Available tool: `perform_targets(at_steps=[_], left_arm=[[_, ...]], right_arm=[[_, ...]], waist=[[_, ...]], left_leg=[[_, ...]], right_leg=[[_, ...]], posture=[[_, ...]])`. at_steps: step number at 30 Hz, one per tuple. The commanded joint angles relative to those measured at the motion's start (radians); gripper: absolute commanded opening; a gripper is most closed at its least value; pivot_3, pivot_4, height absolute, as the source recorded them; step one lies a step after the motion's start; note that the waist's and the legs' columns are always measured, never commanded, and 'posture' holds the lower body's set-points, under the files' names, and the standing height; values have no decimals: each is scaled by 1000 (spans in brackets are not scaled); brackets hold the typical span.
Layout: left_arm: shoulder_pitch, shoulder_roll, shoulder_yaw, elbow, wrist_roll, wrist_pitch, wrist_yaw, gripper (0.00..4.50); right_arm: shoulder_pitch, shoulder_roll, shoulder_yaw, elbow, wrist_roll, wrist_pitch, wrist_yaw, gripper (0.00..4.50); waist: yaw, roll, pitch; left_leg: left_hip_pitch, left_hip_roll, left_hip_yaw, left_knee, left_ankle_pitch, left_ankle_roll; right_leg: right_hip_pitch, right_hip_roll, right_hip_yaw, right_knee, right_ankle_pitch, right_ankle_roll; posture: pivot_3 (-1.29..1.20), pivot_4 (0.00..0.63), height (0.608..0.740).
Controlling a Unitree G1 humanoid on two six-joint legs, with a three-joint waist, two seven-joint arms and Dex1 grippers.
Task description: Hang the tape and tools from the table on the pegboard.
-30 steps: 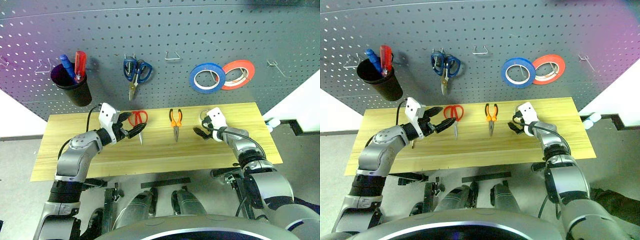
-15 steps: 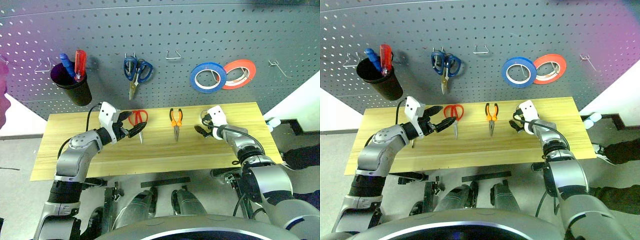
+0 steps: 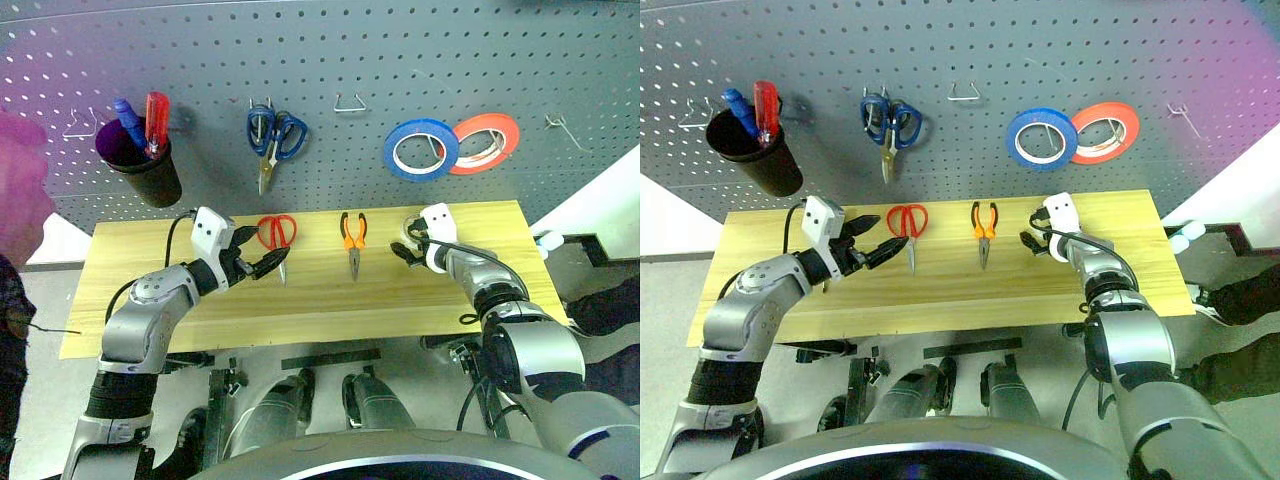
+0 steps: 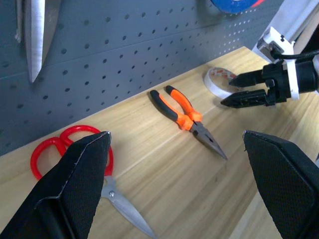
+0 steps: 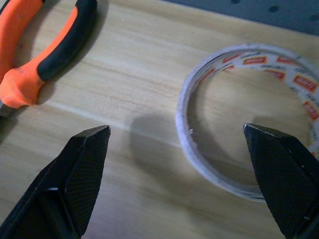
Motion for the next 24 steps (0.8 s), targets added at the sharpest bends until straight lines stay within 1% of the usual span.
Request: perform_targets(at_steps=[1,6,12,15,17,24], left_arm=[[16,12,21,-56,-21,8,4,4454],[28,13,26,-80,-38,28,12,4454],[28,14,24,-80,-40,31,16,4454],[28,13,24,-80,-42,32,17,4500],[27,13,23,-79,-42,32,18,4500],[27,13,25,-72,-41,27,19,4500]], right_arm=[[7,-2,-13,3,5,-14,-10,4500],[20,-4,-12,1,2,-21,-15,4500],[30,-2,-4,-3,-5,-31,-13,4500],[33,-5,-6,0,-8,-34,-35,3931],[35,-3,-5,-2,-6,-37,-25,3293],[32,-5,-4,-2,-6,-43,-10,786]], waist=[[0,-1,5],[0,-2,16],[0,-4,24],[0,-5,27],[0,-5,27],[0,-6,29]], left_leg=[[0,0,0,0,0,0],[-3,0,0,0,1,1],[-3,0,0,0,1,1],[-3,0,0,0,0,0],[-3,0,0,0,0,0],[-3,0,0,0,0,0]], right_leg=[[0,0,0,0,0,0],[-2,0,0,0,0,0],[-3,0,0,0,0,0],[-3,0,0,0,0,0],[-3,0,0,0,0,0],[-3,0,0,-1,0,0]], posture=[[36,366,740],[29,383,740],[25,388,740],[23,388,740],[23,386,740],[26,380,740]])
